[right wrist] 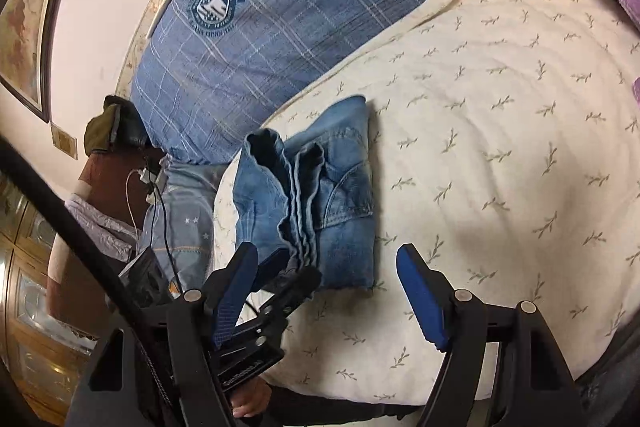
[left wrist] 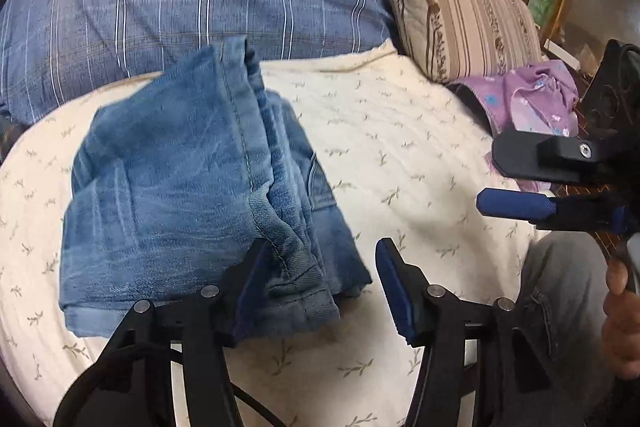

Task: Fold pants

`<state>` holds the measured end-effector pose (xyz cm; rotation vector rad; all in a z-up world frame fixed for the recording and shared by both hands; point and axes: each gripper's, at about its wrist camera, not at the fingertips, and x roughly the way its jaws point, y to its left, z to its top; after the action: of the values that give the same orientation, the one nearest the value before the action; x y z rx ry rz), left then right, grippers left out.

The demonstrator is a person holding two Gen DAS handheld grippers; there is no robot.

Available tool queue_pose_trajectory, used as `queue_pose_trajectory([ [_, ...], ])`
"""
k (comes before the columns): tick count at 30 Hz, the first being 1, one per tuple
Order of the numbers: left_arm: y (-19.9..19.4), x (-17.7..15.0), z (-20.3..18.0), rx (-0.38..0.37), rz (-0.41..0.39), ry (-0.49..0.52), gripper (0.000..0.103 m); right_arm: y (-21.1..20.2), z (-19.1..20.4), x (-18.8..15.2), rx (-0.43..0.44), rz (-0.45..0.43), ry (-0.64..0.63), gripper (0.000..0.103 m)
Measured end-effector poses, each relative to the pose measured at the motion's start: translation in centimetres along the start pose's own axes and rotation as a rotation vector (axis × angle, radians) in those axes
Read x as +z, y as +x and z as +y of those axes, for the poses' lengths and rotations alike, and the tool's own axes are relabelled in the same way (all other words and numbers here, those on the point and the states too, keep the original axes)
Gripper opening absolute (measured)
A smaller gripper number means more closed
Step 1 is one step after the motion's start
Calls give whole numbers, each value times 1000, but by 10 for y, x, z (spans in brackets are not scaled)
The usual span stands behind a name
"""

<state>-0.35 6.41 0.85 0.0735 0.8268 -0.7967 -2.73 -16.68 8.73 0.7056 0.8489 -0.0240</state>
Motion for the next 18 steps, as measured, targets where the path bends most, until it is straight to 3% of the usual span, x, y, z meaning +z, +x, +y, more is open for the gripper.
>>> queue_pose_trajectory([
  [4,-5,-1,-1,2,0,18,54,11,2,-5,-8,32,-8,74],
  [7,11,16,-14,-17,-2,25,55,15,2,-6,-18,44,-13,74],
  [12,3,16,-17,-103,-14,24,55,19,-4,-2,-22,39,12,74],
  [15,-10,15,-10,-198,-28,-13,54,26,-7,0,-25,38,20,74],
  [18,-22,20,1,-237,-56,-64,54,34,-11,2,-22,45,31,77],
])
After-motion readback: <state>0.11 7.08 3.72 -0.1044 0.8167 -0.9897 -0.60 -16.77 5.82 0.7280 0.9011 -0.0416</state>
